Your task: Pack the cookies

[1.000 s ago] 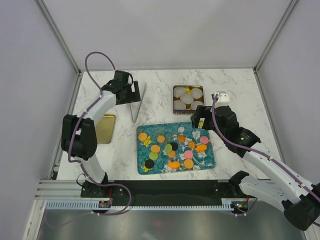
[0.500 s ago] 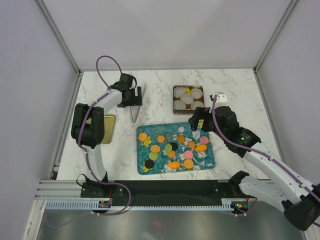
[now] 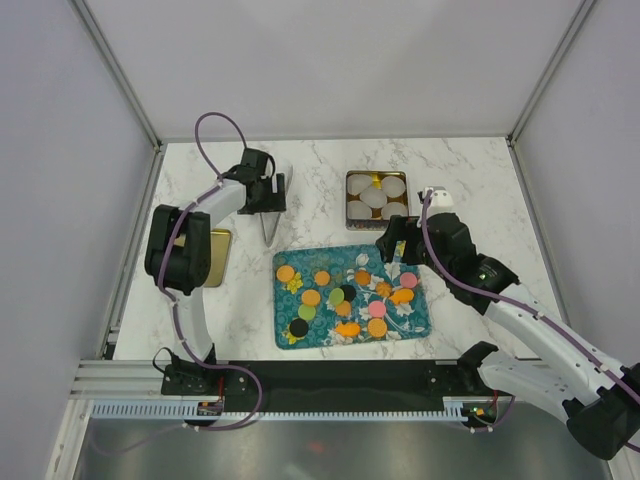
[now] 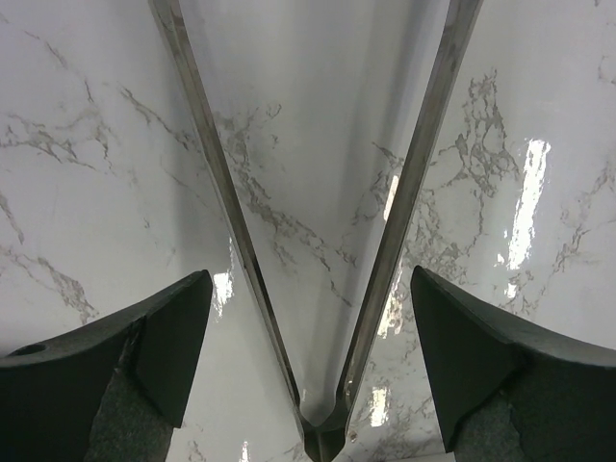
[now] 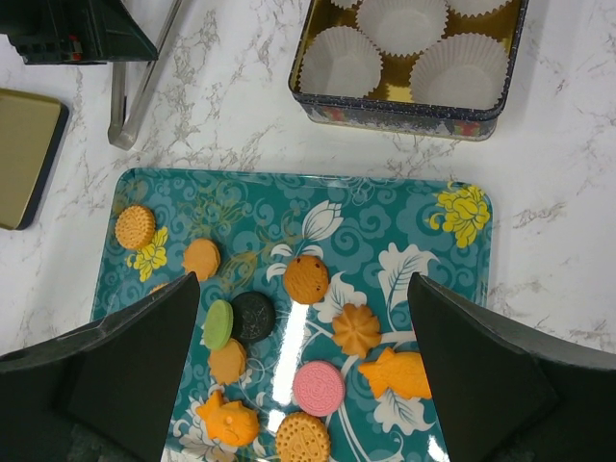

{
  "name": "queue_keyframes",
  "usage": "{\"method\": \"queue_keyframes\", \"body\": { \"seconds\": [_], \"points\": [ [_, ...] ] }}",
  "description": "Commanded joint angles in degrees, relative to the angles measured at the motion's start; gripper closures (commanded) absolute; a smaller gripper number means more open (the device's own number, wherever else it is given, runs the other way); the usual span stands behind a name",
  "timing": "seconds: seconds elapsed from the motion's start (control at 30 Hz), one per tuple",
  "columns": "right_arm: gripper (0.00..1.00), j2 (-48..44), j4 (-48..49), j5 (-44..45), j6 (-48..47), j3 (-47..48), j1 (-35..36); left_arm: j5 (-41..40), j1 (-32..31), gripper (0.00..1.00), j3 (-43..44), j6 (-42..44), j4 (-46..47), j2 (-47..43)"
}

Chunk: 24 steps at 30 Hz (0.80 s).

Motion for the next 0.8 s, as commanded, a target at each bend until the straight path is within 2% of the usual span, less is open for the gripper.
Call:
{"method": "queue_keyframes", "body": {
  "seconds": [0.0,0.37,0.77],
  "points": [
    [0.02,-0.06,1.54,-1.14,-0.04,0.12,0.13,-1.43,-0.83,0.09,0.38,1.52,1.8,1.4],
    [0.02,-0.76,3.39,-2.38,-0.39,-1.54,0.04,-6.27,-2.24,0.16,0.03,-0.85,1.53,3.51],
    [0.02,-2.25,4.44,-4.04,-1.54,-2.07,0.13,-6.63,-2.16,0.2,3.01,-0.95,-0.31,5.63]
  ]
}}
